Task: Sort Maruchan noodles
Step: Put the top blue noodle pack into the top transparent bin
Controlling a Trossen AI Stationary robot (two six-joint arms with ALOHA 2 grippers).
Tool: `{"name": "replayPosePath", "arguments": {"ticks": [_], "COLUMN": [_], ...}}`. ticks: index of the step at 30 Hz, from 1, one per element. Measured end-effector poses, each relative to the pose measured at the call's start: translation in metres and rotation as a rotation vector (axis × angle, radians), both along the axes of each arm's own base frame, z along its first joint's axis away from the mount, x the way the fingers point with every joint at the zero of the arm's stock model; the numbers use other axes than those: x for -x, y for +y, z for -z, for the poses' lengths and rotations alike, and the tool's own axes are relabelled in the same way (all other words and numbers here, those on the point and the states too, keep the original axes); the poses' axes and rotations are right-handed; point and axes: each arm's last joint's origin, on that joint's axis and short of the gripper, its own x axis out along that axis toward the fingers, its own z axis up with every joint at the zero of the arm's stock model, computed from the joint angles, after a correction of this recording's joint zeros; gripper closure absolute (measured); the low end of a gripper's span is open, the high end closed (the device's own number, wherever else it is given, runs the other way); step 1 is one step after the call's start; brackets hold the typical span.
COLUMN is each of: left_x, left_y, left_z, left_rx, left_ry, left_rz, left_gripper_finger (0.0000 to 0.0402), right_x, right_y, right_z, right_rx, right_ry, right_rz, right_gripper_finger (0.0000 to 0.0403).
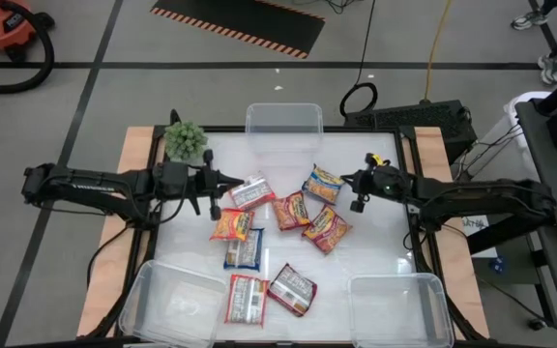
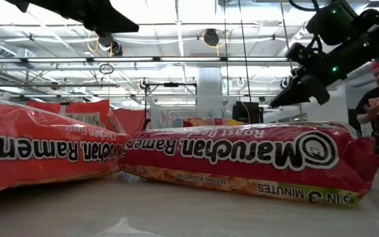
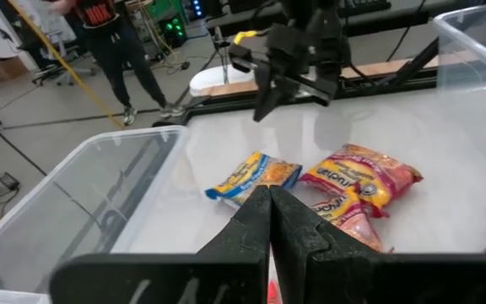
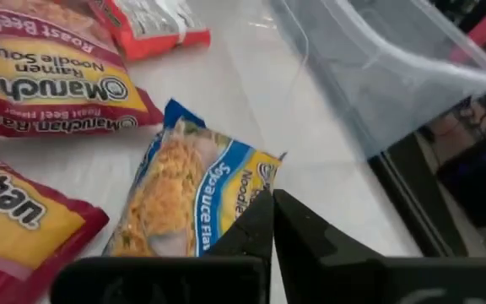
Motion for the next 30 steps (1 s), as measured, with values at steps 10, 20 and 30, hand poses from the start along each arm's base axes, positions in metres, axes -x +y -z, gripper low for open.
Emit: {"name": "replayPosePath", "arguments": {"ticks": [10, 20, 30], "left_x": [0.0, 0.0, 0.0], "left_y": [-0.004, -0.004, -0.004], "left_z": [-0.001, 0.0, 0.002], "left_rx": [0.017, 0.027, 0.027], "left_ry": [-0.009, -0.01, 0.01], "left_rz": [0.014, 0.011, 0.011], "left_gripper_finger": [0.0396, 0.0396, 0.0396], "right_x": [-0.002, -0.008, -0.019], "right_y": [-0.013, -0.019, -0.028], "right_z": [0.03, 0.056, 0.068], "right_rx": [-0.119, -0.097, -0.083], "right_ry": [0.168, 0.334, 0.318], "right_rz": [0.114, 0.102, 0.085], "right_gripper_finger": [0.0305, 0.0234, 0.0255]}}
